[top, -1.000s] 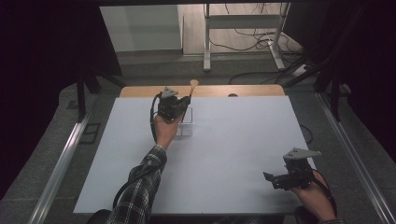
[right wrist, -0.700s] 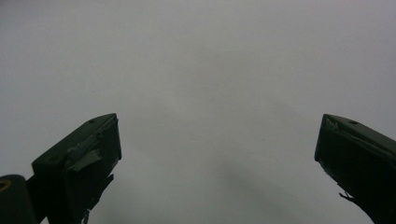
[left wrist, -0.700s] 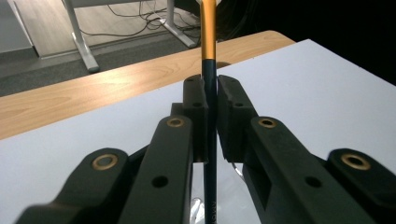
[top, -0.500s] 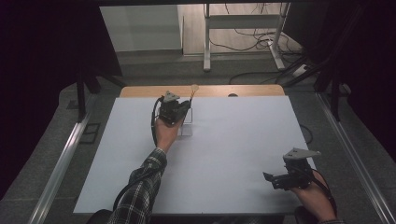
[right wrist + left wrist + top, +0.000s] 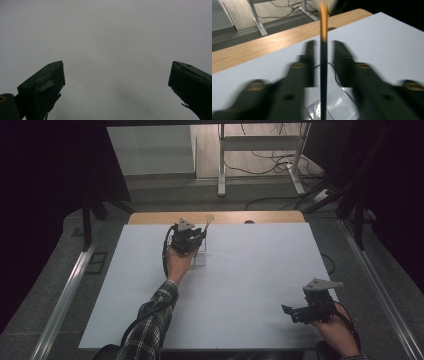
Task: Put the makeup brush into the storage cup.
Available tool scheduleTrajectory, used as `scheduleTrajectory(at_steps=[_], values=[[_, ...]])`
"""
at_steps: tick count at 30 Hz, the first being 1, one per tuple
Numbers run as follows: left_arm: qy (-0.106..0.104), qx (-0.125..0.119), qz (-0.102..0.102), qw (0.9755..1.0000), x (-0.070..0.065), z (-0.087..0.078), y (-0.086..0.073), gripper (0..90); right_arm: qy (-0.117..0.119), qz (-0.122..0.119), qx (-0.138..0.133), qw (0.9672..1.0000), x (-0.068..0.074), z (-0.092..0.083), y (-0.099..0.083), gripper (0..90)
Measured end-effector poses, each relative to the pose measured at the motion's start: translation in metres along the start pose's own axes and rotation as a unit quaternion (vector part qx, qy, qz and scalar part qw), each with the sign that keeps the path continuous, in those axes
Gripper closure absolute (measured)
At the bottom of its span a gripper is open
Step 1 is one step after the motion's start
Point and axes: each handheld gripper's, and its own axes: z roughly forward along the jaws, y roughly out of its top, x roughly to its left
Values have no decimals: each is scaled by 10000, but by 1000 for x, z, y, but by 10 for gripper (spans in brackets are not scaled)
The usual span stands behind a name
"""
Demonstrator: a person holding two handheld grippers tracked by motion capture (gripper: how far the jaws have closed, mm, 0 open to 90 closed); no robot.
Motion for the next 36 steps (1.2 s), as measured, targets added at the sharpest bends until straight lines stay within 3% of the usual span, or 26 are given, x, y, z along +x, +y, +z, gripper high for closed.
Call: scheduleTrajectory(at_steps=[6, 9, 13, 22, 36], values=[[3, 112, -77, 9999, 1, 1, 5, 139, -8, 0, 2, 10000, 0, 0, 0, 8], [-92, 348, -31, 9993, 2, 3, 5, 18, -10, 0, 1, 10000, 0, 0, 0, 8], [-128, 508, 134, 9985, 1, 4, 4, 0, -16, 2, -3, 10000, 0, 0, 0, 7], [-249, 580, 95, 9980, 3, 2, 7, 0, -26, 23, -20, 10000, 0, 0, 0, 7], [-483, 658, 202, 9965, 3, -4, 10, 0, -22, 25, -9, 10000, 0, 0, 0, 7]])
